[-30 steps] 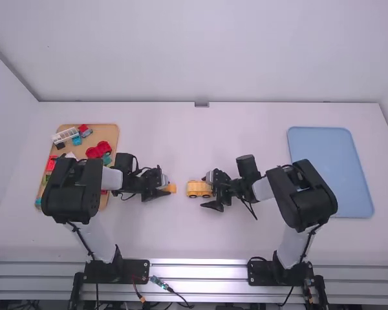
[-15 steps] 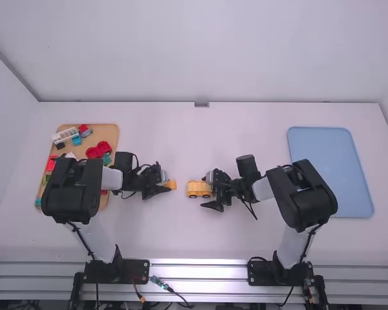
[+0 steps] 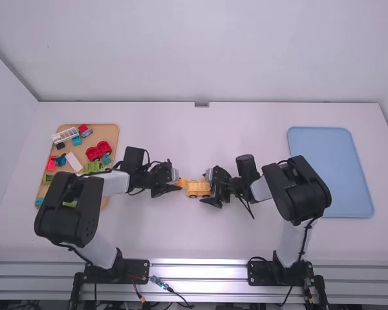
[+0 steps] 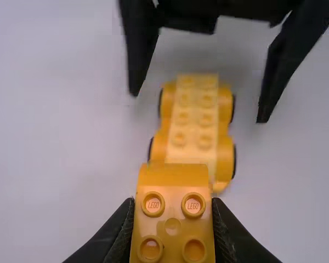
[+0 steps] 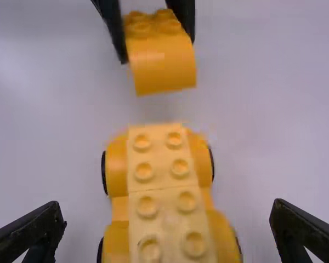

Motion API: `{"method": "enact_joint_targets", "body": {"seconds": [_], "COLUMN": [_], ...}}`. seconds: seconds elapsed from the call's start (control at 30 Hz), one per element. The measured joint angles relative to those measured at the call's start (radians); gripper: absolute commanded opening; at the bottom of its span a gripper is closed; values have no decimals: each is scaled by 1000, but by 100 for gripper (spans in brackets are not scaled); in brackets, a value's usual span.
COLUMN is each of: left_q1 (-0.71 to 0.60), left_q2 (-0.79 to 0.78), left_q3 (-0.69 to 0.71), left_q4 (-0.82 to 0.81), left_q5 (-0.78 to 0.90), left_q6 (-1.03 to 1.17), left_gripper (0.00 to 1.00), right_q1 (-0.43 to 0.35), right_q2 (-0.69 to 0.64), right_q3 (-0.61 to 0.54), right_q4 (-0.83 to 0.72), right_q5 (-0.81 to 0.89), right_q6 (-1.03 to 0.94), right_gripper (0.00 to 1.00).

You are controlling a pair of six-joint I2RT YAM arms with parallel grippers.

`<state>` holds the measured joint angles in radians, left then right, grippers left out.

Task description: Assemble lego blocks to make yellow taxi

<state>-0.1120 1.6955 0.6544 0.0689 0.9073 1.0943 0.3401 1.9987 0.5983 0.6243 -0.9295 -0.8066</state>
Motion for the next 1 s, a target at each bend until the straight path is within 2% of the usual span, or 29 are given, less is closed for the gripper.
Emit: {"method": "enact_joint_targets", "body": {"seconds": [0.27,0.37,0.53,0.63,0.7,0.8,1.0], "left_q1": [-31,-32,-55,-85,-94,-95,-95], "left_q2": [0,0,0,0,0,0,2], "left_q3": [0,0,0,0,0,0,0], "left_q4": [44,64,101,120,135,150,153], "left_q5": [0,1,-1,-3,-5,-24,-25], "left_q6": [-25,-40,-77,-97,-114,-148,-179], "left_gripper": [2,2,2,2,2,2,2], "right_q1": [0,0,5,18,24,26,26], "right_q2": [82,93,94,94,94,94,94], "right_q3": [35,53,61,61,61,61,61], "right_q4": [6,1,0,2,0,1,0], "right_q5": [-32,-41,-48,-52,-52,-53,-55], "right_q6": [14,14,16,15,15,14,14], "right_gripper": [99,95,81,64,59,47,39]}}
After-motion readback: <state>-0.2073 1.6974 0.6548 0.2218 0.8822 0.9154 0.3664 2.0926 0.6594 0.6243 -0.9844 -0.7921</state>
